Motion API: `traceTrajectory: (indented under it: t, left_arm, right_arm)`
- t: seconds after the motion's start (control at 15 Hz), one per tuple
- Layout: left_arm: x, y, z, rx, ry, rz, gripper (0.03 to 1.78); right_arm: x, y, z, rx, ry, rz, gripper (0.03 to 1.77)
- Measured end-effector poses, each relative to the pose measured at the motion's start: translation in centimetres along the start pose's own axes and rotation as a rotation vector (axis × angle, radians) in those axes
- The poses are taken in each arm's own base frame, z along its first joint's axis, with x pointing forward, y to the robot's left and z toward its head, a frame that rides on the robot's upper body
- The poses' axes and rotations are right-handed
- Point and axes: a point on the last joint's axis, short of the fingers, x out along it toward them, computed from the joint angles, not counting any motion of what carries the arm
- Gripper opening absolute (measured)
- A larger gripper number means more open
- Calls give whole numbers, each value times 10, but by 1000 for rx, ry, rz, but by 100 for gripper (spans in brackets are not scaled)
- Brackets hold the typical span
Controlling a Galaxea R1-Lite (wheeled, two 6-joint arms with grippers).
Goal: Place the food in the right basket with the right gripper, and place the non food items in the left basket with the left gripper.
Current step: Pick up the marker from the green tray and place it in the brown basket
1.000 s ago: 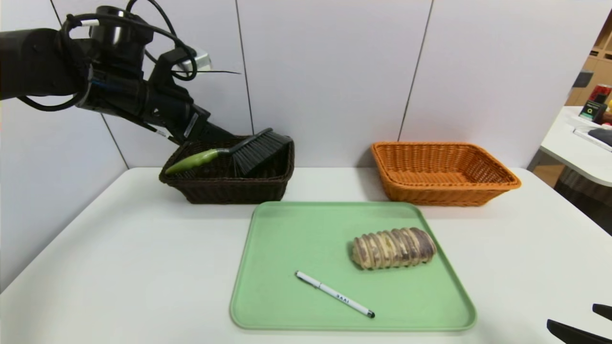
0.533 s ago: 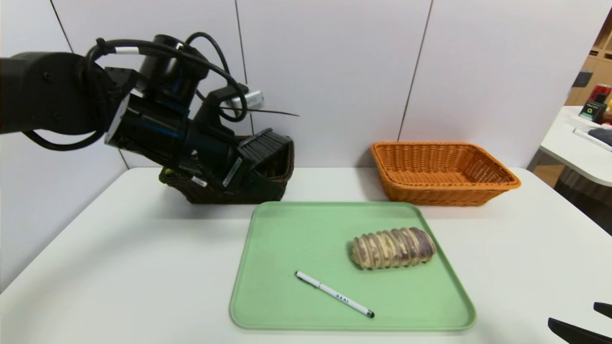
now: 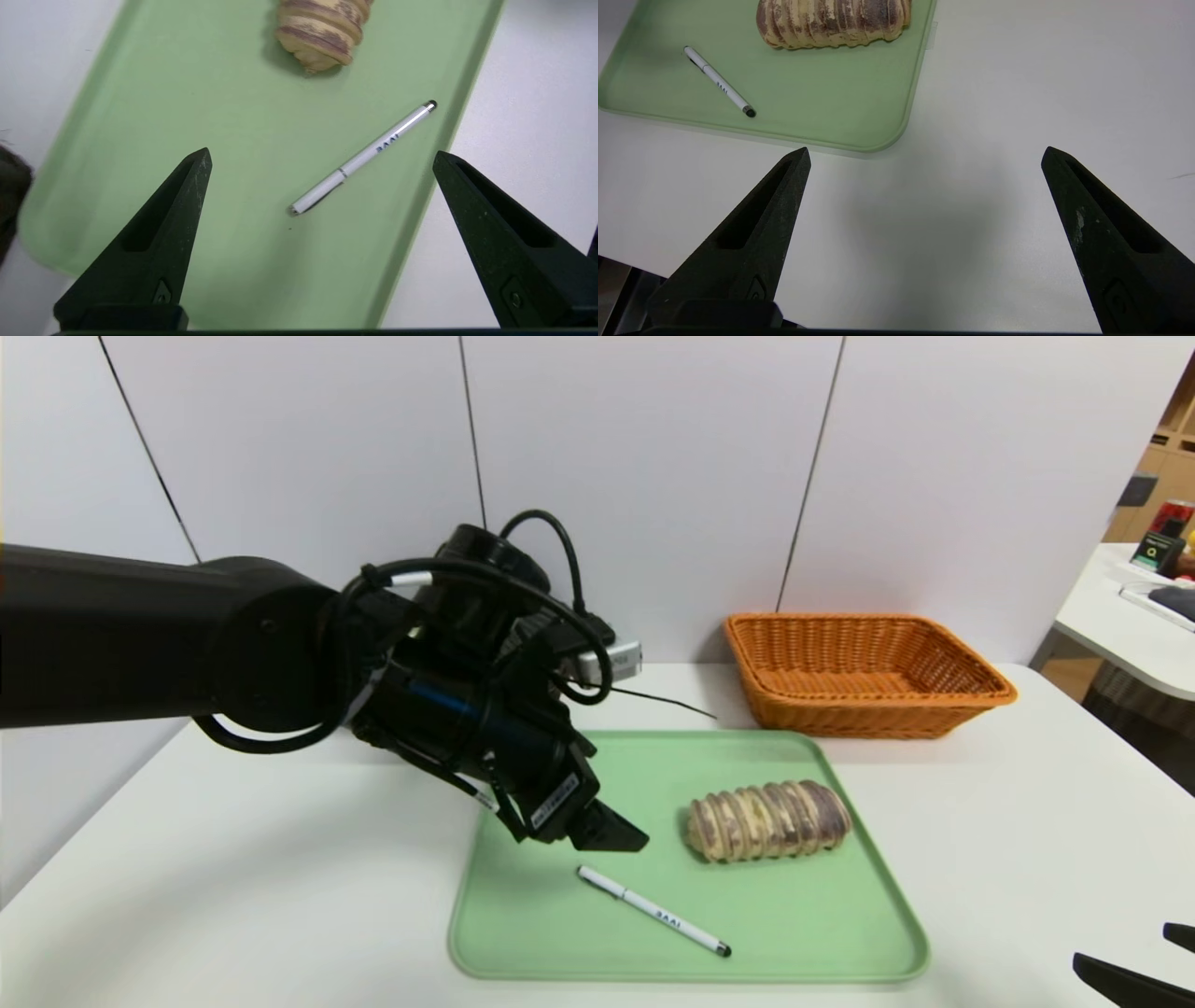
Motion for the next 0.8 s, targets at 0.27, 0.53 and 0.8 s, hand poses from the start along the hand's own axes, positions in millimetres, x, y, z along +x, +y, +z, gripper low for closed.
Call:
traceTrajectory:
  t: [0.27, 0.53, 0.8]
  left_arm:
    - [21, -10, -7, 57, 45, -75, 169]
    - [34, -10, -13, 153, 78, -105, 169]
    - [45, -9, -19, 242, 104, -154, 169]
  right_arm:
    - [0, 0, 0, 1, 1, 1, 171]
    - [1, 0, -1, 4, 13, 3, 171]
    - [2, -1, -2, 7, 21, 5, 171]
